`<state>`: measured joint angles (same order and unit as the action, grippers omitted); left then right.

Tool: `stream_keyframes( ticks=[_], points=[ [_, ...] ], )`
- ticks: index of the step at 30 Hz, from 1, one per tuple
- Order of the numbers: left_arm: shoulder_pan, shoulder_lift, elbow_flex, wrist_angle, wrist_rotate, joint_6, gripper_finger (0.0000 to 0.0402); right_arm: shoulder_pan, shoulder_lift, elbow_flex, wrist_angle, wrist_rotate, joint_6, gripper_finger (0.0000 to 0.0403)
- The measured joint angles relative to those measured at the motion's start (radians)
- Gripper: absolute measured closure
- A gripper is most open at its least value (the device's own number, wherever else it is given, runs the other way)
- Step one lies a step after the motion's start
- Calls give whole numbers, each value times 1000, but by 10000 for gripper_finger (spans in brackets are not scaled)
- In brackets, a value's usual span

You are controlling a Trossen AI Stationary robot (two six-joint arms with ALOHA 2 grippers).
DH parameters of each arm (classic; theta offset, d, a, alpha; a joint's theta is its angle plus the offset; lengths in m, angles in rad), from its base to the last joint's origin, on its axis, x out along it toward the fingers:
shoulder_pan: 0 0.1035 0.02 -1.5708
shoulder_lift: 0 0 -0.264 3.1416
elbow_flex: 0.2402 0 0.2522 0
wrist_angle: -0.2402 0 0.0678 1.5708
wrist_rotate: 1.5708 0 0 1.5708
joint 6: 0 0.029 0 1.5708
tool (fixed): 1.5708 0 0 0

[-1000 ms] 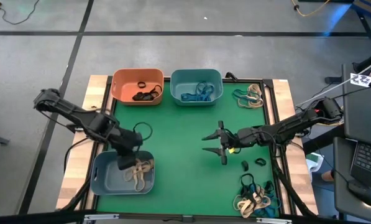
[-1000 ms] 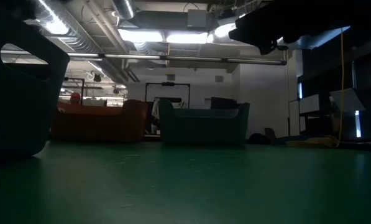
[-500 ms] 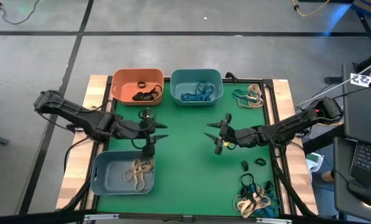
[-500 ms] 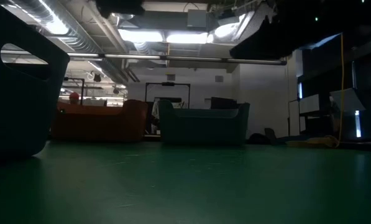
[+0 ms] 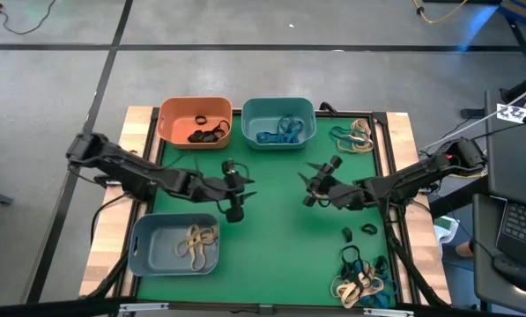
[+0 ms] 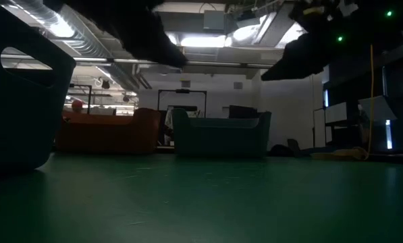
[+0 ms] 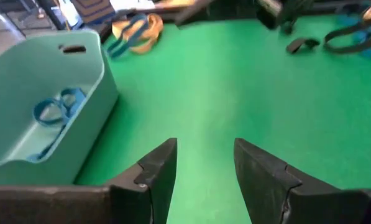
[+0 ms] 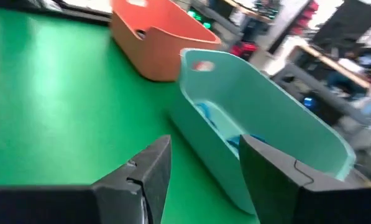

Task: Sort rubber bands into baskets
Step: Put the white rubber band into the blue bin

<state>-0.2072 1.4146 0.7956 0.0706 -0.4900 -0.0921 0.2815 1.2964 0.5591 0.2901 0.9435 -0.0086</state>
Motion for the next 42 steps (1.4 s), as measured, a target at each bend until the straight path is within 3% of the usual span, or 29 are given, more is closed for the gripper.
stream_keyframes(
  ticks=[6,9,21,30,35,42],
  points=[
    [19,131,0,106,0,0,245,-94,-20,0,-145,4,21,214],
    [26,172,0,118,0,-1,245,-181,-32,0,-238,-47,47,214],
    [27,206,0,123,0,26,245,-629,-45,0,-556,-487,172,214],
    [27,206,0,124,0,38,245,-900,-45,0,-638,-746,169,214],
    [27,206,0,124,0,37,245,-1003,-31,0,-635,-816,168,214],
    [27,206,0,124,0,37,245,-1064,44,0,-630,-824,168,214]
  ],
)
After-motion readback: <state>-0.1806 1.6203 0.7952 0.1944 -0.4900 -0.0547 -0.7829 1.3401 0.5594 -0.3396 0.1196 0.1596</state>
